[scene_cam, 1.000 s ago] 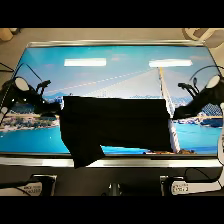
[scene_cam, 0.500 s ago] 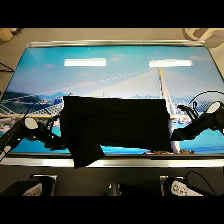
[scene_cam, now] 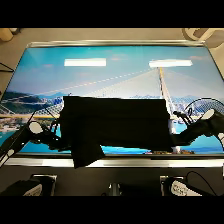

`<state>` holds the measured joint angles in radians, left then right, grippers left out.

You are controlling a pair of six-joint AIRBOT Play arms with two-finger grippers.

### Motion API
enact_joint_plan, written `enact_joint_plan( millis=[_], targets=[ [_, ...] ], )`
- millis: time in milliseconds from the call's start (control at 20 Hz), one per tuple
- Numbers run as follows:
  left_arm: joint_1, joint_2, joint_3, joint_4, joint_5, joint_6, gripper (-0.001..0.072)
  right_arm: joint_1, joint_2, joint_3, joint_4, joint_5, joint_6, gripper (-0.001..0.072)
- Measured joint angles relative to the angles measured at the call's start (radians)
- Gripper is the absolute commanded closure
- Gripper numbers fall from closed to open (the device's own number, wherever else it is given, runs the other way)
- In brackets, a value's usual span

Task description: Fold the shirts.

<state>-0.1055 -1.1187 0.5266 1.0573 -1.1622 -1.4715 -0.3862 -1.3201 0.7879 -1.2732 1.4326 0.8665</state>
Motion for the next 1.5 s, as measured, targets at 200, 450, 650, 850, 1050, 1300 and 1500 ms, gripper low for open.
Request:
enact_joint_plan(
  millis=[200, 450, 650, 850, 1050, 1300, 1500],
  targets=[
    [-0.003, 0.010, -0.002, -0.002, 0.008, 0.018, 0.0686, 0.002, 0.002, -0.074, 0.049, -0.039, 0.007, 0.0109],
    [-0.004, 0.026, 0.002, -0.003, 0.016, 0.028, 0.0687, 0.003, -0.001, -0.122, 0.083, -0.098, 0.007, 0.0686],
    [-0.003, 0.047, 0.015, -0.001, 0.020, 0.032, 0.0689, 0.005, 0.001, -0.113, 0.085, -0.117, -0.014, 0.0690],
    [-0.002, 0.110, 0.121, 0.024, 0.016, 0.035, 0.0692, 0.004, 0.018, 0.008, 0.128, -0.078, -0.039, 0.0690],
    [0.006, 0.093, 0.311, 0.145, 0.023, 0.021, 0.0691, 0.051, 0.008, 0.197, 0.144, -0.135, -0.037, 0.0690],
    [0.039, -0.116, 0.549, 0.214, 0.085, 0.009, 0.0689, 0.164, -0.145, 0.428, 0.084, -0.272, 0.027, 0.0688],
    [0.051, -0.346, 0.742, 0.230, 0.074, 0.006, 0.0686, 0.194, -0.288, 0.536, 0.068, -0.320, 0.080, 0.0681]
  ],
)
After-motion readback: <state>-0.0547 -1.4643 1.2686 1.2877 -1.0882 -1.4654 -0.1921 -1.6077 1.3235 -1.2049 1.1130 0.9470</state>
